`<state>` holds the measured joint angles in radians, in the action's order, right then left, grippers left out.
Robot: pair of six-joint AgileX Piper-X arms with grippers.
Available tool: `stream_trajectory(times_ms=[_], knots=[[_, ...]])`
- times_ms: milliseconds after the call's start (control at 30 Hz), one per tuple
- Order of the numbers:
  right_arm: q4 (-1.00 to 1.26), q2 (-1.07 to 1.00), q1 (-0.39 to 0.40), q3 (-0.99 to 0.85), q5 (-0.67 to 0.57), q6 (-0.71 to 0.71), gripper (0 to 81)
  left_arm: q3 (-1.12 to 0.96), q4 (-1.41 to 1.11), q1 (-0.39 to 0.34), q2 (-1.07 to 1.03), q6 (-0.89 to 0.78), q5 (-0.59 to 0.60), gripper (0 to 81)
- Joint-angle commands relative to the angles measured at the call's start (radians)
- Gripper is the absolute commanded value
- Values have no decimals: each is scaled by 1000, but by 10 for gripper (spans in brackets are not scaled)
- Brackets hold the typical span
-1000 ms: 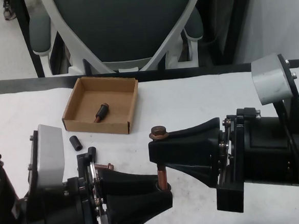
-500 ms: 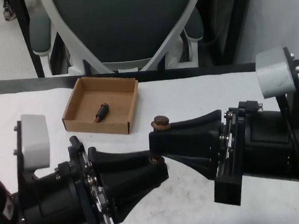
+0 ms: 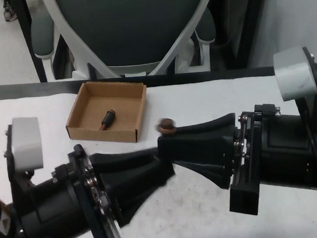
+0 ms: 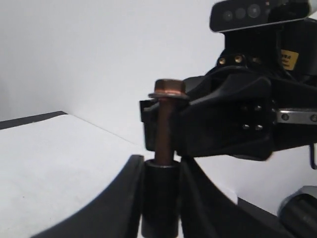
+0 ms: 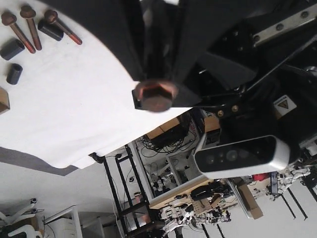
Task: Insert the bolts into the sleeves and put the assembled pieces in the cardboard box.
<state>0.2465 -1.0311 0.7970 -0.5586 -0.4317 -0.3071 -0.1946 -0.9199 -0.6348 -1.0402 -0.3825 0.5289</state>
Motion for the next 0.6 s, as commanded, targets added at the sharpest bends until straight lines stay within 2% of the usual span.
stream_trajectory(times_ms=[0, 67, 100, 200, 333, 400, 467, 500, 567], knots=[[-32, 5, 2, 4, -38, 0, 376, -13, -66, 9, 6, -22, -133, 8], [-34, 5, 1, 4, -38, -13, 501, -13, -63, 13, 6, -22, -166, 8], [-39, 5, 1, 4, -38, -19, 524, -13, -61, 22, 6, -22, -173, 8], [-84, 9, 1, 4, -38, -28, 487, -13, -48, 67, 6, -22, -168, 8], [-172, 27, 1, 4, -38, -26, 359, -34, 14, 158, 6, -22, -165, 8], [-204, 37, 1, 4, -38, -23, 232, -76, 136, 200, 6, -22, -161, 8], [-228, 40, 1, 4, -38, -23, 59, -132, 293, 242, 3, -3, -162, 8], [-236, 40, 1, 2, -38, -23, 5, -167, 389, 257, 0, 21, -162, 8], [-254, 40, 1, 2, -47, -12, 2, -239, 560, 288, -12, 107, -166, 8]])
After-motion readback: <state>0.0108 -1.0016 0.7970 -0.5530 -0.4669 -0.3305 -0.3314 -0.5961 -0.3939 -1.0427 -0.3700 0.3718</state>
